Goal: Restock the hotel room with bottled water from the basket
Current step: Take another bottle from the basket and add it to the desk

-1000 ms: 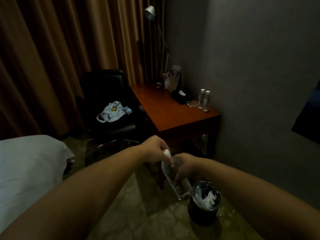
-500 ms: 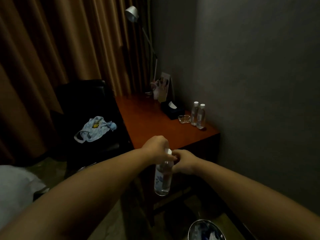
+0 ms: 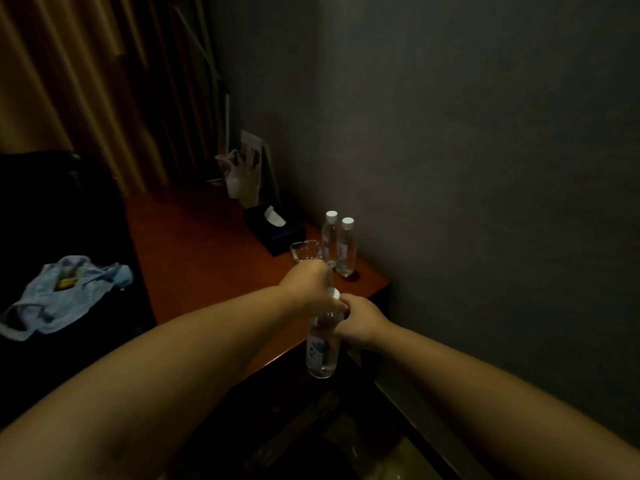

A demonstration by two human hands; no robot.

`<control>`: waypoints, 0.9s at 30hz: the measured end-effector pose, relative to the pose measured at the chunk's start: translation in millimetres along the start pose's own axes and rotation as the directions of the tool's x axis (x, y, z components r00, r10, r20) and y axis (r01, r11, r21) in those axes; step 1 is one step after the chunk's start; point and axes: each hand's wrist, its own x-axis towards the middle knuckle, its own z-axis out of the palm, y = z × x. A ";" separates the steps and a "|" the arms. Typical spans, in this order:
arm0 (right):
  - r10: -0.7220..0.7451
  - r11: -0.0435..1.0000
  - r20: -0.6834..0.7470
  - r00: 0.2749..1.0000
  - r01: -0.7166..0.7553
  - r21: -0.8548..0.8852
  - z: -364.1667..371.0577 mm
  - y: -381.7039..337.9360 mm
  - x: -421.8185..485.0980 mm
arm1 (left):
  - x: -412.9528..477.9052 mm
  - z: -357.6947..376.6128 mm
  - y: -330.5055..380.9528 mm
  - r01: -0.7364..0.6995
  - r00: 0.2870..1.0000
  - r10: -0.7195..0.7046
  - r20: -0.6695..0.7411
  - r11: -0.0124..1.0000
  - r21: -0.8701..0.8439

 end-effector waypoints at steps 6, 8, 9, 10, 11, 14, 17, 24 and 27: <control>0.051 0.997 -0.160 0.986 -0.060 -0.048 -26.8 2.9 80.6 | 101.1 -1.2 -24.0 -0.136 0.990 0.136 0.028 0.991 -0.001; 0.096 0.994 -0.160 0.982 -0.102 -0.030 -38.9 -0.7 106.6 | 132.3 -3.6 -31.9 -0.148 0.987 0.149 0.052 0.989 -0.023; 0.117 0.992 -0.152 0.981 -0.123 -0.027 -45.0 -2.7 119.0 | 147.2 -4.7 -35.7 -0.155 0.985 0.157 0.067 0.987 -0.034; 0.142 0.989 -0.144 0.979 -0.148 -0.029 -50.4 -4.4 131.2 | 160.8 -5.4 -39.7 -0.167 0.982 0.171 0.084 0.985 -0.042; 0.167 0.984 -0.138 0.976 -0.174 -0.037 -55.2 -5.7 142.7 | 173.2 -5.7 -44.3 -0.186 0.976 0.190 0.105 0.981 -0.047; 0.221 0.970 -0.137 0.966 -0.232 -0.074 -65.8 -3.0 174.7 | 207.7 -3.4 -61.2 -0.246 0.948 0.260 0.182 0.964 -0.100; 0.274 0.952 -0.178 0.945 -0.293 -0.092 -74.2 8.1 195.3 | 231.7 9.6 -82.5 -0.236 0.919 0.295 0.261 0.943 -0.234; 0.422 0.902 -0.286 0.860 -0.429 0.043 -94.3 41.6 213.6 | 256.8 82.5 -125.4 -0.162 0.848 0.190 0.494 0.982 -0.100; 0.466 0.883 -0.351 0.812 -0.449 0.134 -101.8 54.2 217.9 | 256.7 118.7 -127.6 -0.151 0.788 0.140 0.599 0.988 -0.032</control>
